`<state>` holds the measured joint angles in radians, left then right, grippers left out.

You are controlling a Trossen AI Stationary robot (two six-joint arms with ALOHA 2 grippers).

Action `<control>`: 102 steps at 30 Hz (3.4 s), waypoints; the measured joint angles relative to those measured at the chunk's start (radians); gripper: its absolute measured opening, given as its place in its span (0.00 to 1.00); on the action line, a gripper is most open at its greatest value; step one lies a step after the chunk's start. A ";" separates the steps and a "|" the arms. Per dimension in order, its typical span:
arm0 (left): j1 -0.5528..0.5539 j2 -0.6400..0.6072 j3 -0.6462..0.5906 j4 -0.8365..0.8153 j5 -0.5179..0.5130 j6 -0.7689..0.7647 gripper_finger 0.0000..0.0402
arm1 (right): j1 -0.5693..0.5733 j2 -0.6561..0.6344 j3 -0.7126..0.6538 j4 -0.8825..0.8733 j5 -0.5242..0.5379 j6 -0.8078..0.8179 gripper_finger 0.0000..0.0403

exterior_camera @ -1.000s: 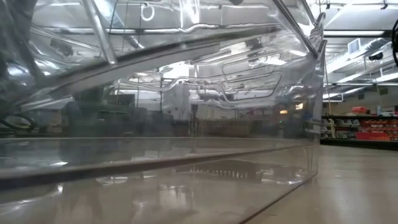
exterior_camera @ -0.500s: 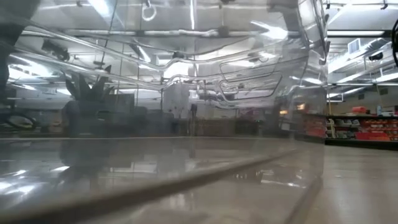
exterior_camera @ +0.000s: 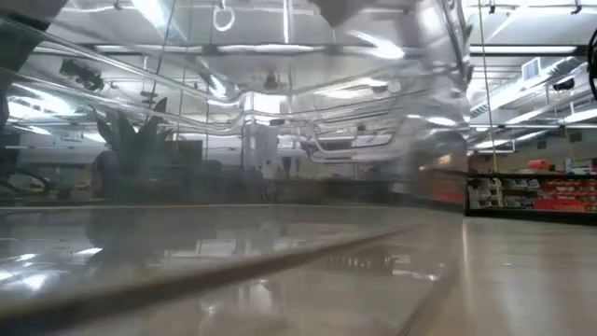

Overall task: Stack baskets by color
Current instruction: Stack the left transparent bin on top of the right transparent bin, then stack the bottom black bin on top of the left black bin

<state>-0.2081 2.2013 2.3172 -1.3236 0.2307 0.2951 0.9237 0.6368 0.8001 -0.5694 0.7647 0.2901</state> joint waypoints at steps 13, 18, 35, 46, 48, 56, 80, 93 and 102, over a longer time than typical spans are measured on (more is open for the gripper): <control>-0.006 0.030 0.000 -0.026 -0.078 -0.052 0.22 | 0.000 0.000 0.000 0.000 0.000 0.003 0.24; -0.006 0.030 0.000 -0.034 -0.100 -0.104 0.39 | 0.000 0.000 0.000 0.000 0.000 0.004 0.24; -0.001 -0.008 0.001 -0.247 -0.284 -0.258 0.32 | 0.000 0.000 -0.022 0.008 0.000 0.005 0.24; 0.050 -0.057 0.000 -0.248 -0.309 -0.339 0.24 | 0.000 -0.005 -0.022 0.007 0.000 0.025 0.24; 0.063 -0.056 0.000 -0.247 -0.309 -0.360 0.22 | 0.000 -0.004 -0.022 0.005 -0.006 0.032 0.24; 0.100 -0.056 -0.001 -0.247 -0.313 -0.415 0.14 | 0.032 0.025 -0.022 -0.003 -0.006 0.097 0.24; -0.011 -0.529 -0.298 -0.233 -0.699 -0.655 0.03 | 0.122 0.090 -0.022 0.000 0.126 0.129 0.24; -0.069 -0.827 -1.127 0.236 -0.586 -1.144 0.14 | 0.121 0.040 -0.023 0.153 0.148 -0.135 0.24; -0.035 -0.821 -1.273 0.356 -0.549 -1.309 0.47 | 0.117 0.037 -0.023 0.196 0.151 -0.229 0.24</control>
<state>-0.2427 1.3804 1.0439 -0.9677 -0.3188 -1.0137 1.0410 0.6739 0.7776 -0.3736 0.9154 0.0615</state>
